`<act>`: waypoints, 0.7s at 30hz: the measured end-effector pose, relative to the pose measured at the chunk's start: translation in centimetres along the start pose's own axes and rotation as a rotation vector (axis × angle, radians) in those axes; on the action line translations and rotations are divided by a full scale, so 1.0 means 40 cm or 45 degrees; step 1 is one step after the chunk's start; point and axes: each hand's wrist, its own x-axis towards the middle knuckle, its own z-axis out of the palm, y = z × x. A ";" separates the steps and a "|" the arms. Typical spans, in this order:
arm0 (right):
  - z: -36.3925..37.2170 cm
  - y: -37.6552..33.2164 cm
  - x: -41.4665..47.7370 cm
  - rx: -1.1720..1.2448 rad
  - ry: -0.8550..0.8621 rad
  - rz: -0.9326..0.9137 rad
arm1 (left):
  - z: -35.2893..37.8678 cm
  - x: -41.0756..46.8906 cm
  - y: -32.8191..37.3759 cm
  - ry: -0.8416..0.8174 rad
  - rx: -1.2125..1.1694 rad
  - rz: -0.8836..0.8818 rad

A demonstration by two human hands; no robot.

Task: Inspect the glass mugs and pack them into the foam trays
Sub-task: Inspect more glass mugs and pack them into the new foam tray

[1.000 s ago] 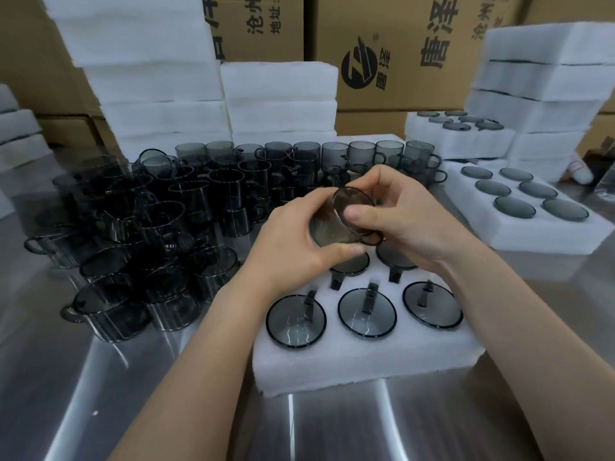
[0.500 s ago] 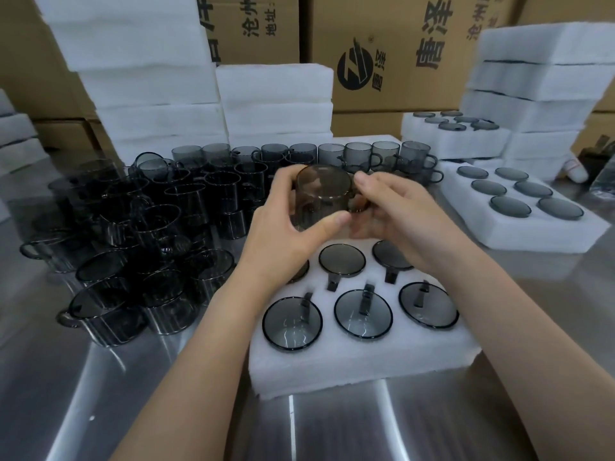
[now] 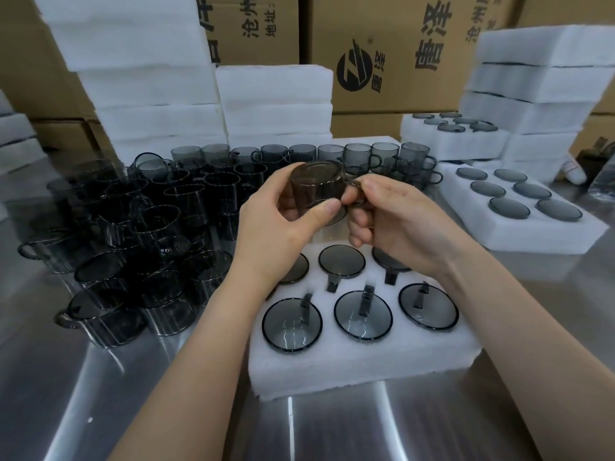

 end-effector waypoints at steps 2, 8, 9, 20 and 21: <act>0.003 0.001 -0.002 -0.022 -0.013 -0.063 | -0.001 0.000 0.001 0.003 -0.060 -0.046; 0.011 -0.002 -0.005 -0.358 0.134 -0.248 | 0.000 0.002 0.004 -0.094 -0.367 -0.342; 0.014 -0.003 -0.005 -0.418 0.174 -0.276 | 0.002 0.002 0.002 -0.125 -0.399 -0.372; 0.015 -0.002 0.008 -0.275 0.390 -0.039 | 0.013 -0.004 -0.008 -0.119 -0.137 -0.159; 0.015 -0.003 0.007 -0.319 0.419 -0.024 | 0.014 -0.007 -0.008 -0.131 -0.100 -0.129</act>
